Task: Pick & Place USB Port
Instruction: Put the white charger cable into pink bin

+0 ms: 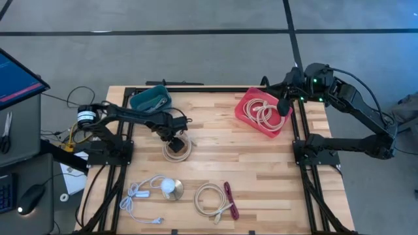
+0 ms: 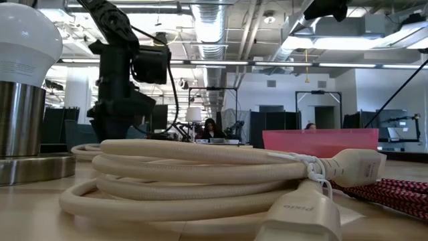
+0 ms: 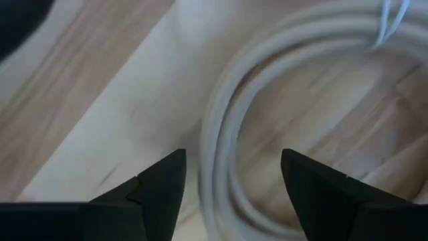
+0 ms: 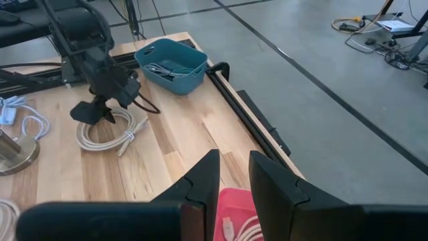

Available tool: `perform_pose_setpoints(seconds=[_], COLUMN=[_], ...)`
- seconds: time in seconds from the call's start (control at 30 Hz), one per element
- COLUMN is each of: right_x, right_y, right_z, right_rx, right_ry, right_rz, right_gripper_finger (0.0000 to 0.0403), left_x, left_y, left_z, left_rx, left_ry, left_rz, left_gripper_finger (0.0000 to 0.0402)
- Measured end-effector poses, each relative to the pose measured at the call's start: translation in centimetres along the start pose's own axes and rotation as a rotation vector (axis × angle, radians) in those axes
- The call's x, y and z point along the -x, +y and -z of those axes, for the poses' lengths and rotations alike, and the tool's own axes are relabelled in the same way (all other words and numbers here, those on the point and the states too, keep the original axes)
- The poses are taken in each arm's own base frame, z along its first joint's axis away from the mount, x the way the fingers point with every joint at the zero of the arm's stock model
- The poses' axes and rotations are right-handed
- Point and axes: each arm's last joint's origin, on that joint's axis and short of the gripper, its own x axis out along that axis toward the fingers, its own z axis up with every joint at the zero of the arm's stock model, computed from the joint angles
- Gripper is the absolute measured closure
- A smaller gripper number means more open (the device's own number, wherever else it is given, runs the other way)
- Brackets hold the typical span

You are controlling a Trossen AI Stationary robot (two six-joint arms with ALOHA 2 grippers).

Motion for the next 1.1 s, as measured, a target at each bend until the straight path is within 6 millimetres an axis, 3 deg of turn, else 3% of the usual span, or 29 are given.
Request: perform_pose_setpoints(seconds=[0.17,0.4,0.47,0.7,1.1], right_x=[0.0,0.0,0.0,0.0,0.5], right_y=[0.0,0.0,0.0,0.0,-0.1], right_z=[0.0,0.0,0.0,0.0,0.1], right_rx=[0.000,0.000,0.000,0.000,0.001], right_ry=[0.000,0.000,0.000,0.000,-0.007], right_rz=[0.000,0.000,0.000,0.001,0.035], right_gripper_finger=[0.0329,0.0329,0.0329,0.0329,0.0329], left_x=[-0.3,-0.3,-0.3,0.9,10.7], left_y=[-0.3,-0.4,-0.4,-0.4,-0.2], left_z=[-0.6,-0.7,-0.8,-1.0,-4.6], left_rx=[0.000,-0.018,-0.047,-0.093,-0.104], left_ry=[-0.045,-0.063,-0.067,-0.127,-0.617], left_rz=[0.022,0.030,0.032,0.035,0.102], left_gripper_finger=[0.0209,0.0356,0.0381,0.0385,0.0385])
